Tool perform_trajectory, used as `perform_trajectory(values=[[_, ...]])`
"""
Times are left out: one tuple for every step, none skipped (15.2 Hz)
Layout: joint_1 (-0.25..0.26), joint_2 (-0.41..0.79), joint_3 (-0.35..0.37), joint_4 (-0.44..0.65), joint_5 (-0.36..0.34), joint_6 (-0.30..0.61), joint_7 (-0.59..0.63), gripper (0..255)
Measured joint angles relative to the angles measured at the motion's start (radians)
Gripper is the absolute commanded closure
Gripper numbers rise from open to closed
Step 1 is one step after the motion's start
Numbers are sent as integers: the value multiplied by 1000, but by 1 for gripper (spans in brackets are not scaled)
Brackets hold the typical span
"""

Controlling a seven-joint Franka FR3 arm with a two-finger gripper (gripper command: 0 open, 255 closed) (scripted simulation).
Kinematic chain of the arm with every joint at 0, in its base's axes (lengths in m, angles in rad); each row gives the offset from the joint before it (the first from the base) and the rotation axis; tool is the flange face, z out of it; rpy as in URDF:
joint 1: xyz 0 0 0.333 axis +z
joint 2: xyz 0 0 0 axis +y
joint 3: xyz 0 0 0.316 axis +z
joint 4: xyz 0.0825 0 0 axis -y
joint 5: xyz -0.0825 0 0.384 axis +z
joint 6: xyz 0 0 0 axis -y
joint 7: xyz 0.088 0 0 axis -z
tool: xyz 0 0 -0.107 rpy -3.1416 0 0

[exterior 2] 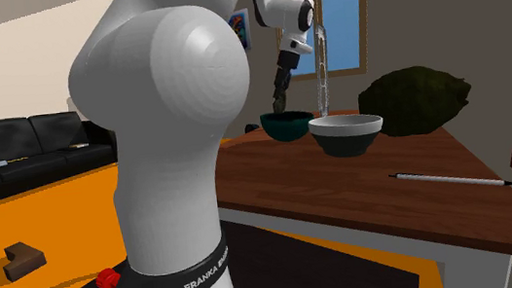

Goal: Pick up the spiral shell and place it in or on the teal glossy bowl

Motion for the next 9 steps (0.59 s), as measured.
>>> perform_trajectory(values=[[-1,2,-1,-10,0,11,-2,255],[-1,5,-2,-16,-1,22,-5,255],[-1,8,-2,-25,-2,34,-7,255],[-6,3,-2,-43,0,48,-11,255],[-1,15,-4,-43,-4,59,-11,255],[-2,12,-3,-50,-3,67,-12,255],[-3,9,-3,-55,-2,72,-14,255],[-4,6,-2,-61,-1,76,-15,255],[-3,7,-2,-59,-1,78,-14,255]])
